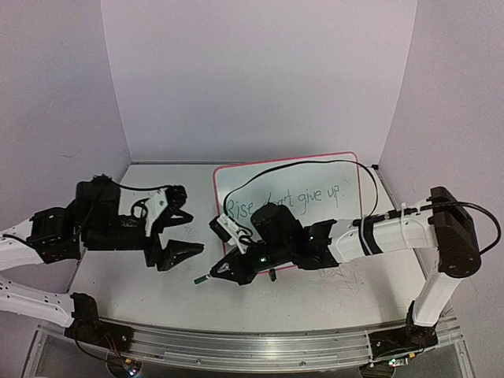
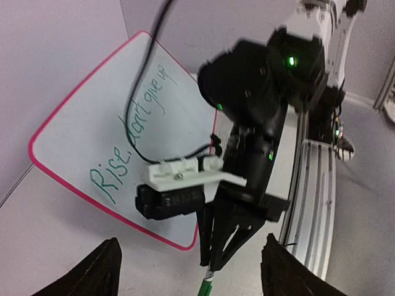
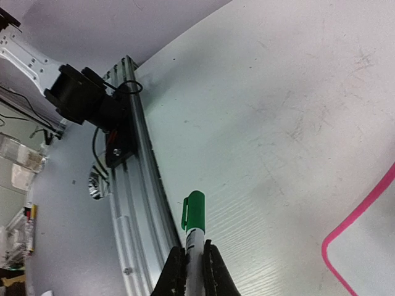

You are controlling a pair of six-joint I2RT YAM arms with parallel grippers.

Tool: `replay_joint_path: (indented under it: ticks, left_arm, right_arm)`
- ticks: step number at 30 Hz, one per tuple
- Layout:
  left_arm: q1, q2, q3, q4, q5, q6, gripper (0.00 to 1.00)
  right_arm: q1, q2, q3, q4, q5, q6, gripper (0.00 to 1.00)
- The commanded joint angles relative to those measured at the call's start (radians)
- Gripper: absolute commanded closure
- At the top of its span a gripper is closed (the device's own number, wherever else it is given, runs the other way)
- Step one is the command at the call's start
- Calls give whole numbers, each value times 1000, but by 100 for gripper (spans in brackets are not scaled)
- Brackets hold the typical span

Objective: Write a sentence on the whiteboard
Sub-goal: Put down the whiteboard marker at the center of the board.

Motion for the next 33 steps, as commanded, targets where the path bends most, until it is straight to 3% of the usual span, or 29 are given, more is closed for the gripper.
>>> replay_joint_path:
  ticks: [1, 5, 11, 16, 24, 33]
  left_arm:
    - [-2, -91, 70, 50, -59, -205, 19]
    - [-1, -86, 141, 68, -176, -294, 19]
    - [-2, -47, 228, 67, -231, -320, 17]
    - [-1, -31, 250, 69, -259, -339, 16]
    - [-2, -12, 249, 100, -288, -350, 14]
    - [-2, 71, 293, 143, -389, -370, 10]
  right_arm:
    - [79, 69, 61, 150, 310, -176, 100]
    - [100, 197, 137, 222, 437, -176, 100]
    - [130, 374, 270, 265, 518, -209, 100]
    - [129, 378, 226, 284, 560, -183, 80]
    - [129, 134, 47, 286, 617, -105, 46]
    - [69, -423, -78, -42, 848, -36, 29]
